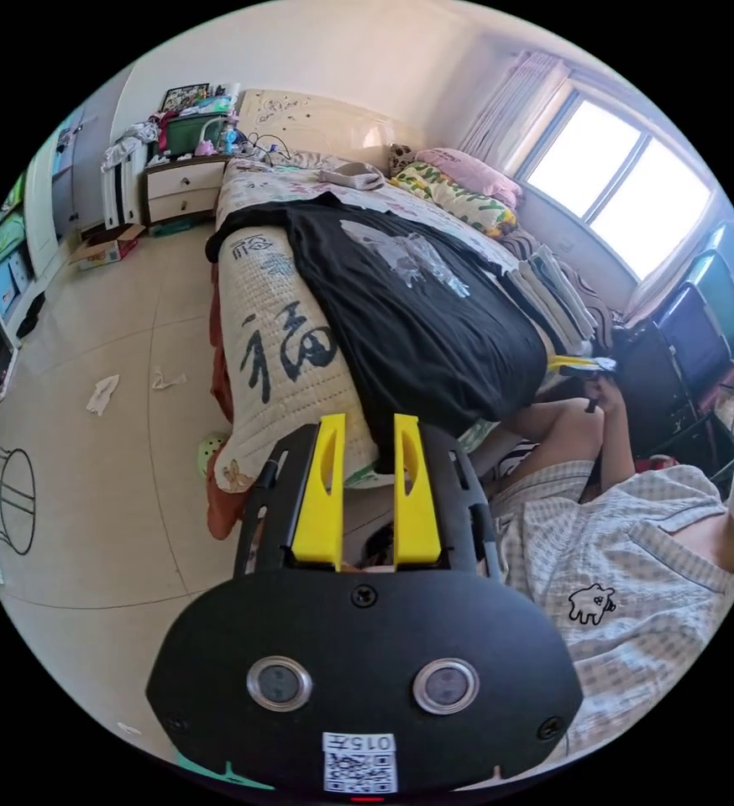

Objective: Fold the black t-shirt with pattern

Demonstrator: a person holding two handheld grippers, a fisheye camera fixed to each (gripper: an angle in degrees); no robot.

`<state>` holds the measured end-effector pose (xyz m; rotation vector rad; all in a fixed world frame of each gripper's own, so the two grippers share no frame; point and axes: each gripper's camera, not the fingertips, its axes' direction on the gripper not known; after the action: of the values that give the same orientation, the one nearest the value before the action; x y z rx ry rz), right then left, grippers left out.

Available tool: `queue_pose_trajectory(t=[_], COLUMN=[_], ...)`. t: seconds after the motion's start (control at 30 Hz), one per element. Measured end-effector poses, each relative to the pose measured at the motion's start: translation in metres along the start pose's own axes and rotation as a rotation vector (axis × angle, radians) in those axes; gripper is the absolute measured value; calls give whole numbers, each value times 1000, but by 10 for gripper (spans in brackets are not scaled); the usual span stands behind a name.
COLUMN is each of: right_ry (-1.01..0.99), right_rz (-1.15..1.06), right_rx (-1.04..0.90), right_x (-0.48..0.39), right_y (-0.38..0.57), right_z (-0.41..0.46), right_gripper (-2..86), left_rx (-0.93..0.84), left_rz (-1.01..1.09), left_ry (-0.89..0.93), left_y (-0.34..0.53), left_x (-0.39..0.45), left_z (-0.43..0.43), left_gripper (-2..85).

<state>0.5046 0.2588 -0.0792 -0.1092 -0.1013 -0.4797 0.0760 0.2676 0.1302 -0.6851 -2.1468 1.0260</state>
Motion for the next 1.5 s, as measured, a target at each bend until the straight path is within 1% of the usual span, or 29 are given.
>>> queue_pose_trajectory(t=[0.07, 0.1, 0.2, 0.27, 0.33, 0.4, 0.43, 0.5, 0.57, 0.63, 0.7, 0.73, 0.8, 0.9, 0.97, 1.07, 1.13, 1.2, 1.23, 1.33, 1.4, 1.43, 1.5], right_ry=[-52, -57, -52, 9, 19, 30, 54, 2, -100, -142, -153, -127, -100, -71, -23, -27, -56, -85, -113, -126, -92, -37, -44], right_rz=[69, 73, 17, -2, 15, 35, 32, 2, -2, 4, 1, -3, -17, -18, -17, -24, -7, 18, 35, 42, 48, 38, 36], right_rx=[70, 78, 46, -8, -35, -12, -10, 13, 78, 145, 192, 208, 196, 64, -25, -24, -27, -37, -23, 11, -4, -20, -16], right_x=[17, 18, 9, 4, 7, 10, 11, 12, 19, 26, 30, 32, 32, 32, 28, 25, 29, 36, 40, 46, 45, 43, 40], right_y=[26, 32, 58, 78, 89, 100, 107, 119, 135, 147, 158, 164, 169, 168, 165, 161, 157, 153, 151, 153, 154, 155, 155], right_z=[-10, -12, -15, -8, -2, -3, -8, -21, -50, -76, -100, -113, -121, -104, -85, -78, -74, -66, -62, -65, -68, -71, -77], right_gripper=[84, 85, 94, 96, 90, 73, 52, 8, -3, -7, -8, -9, -8, -7, -5, 3, 10, 17, 17, 5, 0, -2, -3], left_rx=[25, 32, 13, -70, -60, -47, -29, -3, 77, 141, 179, 181, 159, 68, -10, -36, -28, -47, -37, -33, -32, -10, 4], left_rz=[18, 16, 23, 43, 51, 48, 47, 42, 32, 33, 41, 52, 66, 63, 38, 7, 2, -4, -17, -7, 17, 48, 86], left_ry=[83, 88, 43, -31, -50, -31, 6, 27, 86, 112, 110, 90, 70, 39, -20, -16, 19, 19, -15, -25, -42, -80, -136], left_y=[10, 11, 8, 3, 3, 6, 9, 14, 24, 31, 35, 36, 34, 30, 27, 26, 27, 26, 26, 30, 37, 43, 51], left_x=[1, 0, 5, 10, 10, 6, 3, -1, -7, -9, -8, -6, -4, -5, -9, -15, -17, -18, -19, -16, -9, 0, 12], left_z=[-4, -5, -2, 12, 12, 10, 8, 0, -23, -44, -59, -63, -59, -32, -5, 18, 30, 46, 52, 58, 57, 52, 48], left_gripper=[83, 82, 74, 48, 26, 10, 3, -2, -5, -6, -6, -6, -4, 3, 18, 66, 74, 65, 54, 14, 3, 1, -1])
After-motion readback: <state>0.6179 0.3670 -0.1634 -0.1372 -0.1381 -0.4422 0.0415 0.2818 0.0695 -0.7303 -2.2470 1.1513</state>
